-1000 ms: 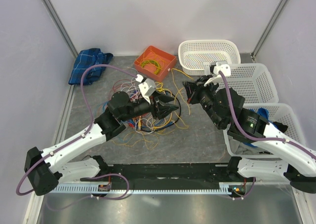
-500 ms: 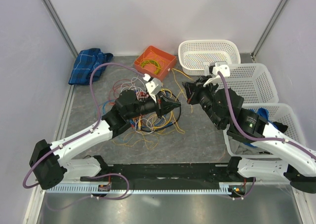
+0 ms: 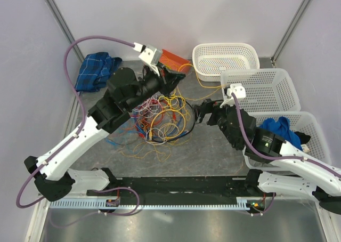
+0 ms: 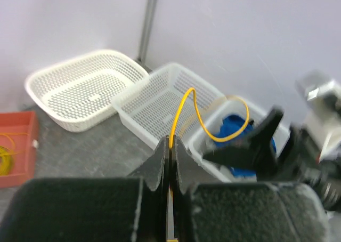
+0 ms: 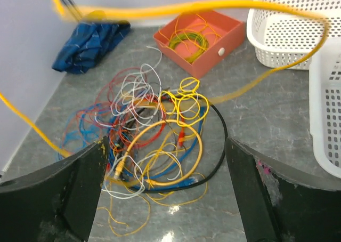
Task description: Untangle the cables
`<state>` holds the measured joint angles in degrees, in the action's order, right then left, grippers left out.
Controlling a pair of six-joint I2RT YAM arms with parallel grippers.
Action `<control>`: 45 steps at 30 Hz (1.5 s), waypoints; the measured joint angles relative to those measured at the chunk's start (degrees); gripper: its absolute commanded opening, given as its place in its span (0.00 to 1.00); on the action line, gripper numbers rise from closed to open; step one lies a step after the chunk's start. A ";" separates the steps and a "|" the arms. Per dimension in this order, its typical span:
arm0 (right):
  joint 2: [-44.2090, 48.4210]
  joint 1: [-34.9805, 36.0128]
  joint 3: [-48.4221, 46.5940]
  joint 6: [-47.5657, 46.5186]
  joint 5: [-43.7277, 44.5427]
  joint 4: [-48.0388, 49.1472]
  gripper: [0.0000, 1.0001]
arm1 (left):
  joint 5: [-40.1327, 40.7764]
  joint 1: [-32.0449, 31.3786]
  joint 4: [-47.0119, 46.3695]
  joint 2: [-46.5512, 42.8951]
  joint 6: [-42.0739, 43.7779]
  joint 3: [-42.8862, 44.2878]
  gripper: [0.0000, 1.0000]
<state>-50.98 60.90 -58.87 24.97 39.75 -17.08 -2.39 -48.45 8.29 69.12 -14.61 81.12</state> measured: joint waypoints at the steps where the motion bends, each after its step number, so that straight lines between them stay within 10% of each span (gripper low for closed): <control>1: -0.09 0.00 0.66 0.24 -0.07 -0.24 0.98 | 1.09 0.13 1.07 0.94 0.00 2.10 0.02; 26: 12.37 0.00 28.61 2.14 2.60 9.27 0.98 | 7.02 20.63 14.40 45.09 -0.98 54.25 0.02; 45: -1.27 0.00 35.93 8.85 -0.85 21.18 0.98 | 9.94 26.27 -1.31 62.69 -1.09 56.17 0.02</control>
<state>-52.25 60.90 -22.94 33.82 38.89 4.10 7.55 -22.17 6.98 131.81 -15.70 137.29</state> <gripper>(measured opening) 0.979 0.031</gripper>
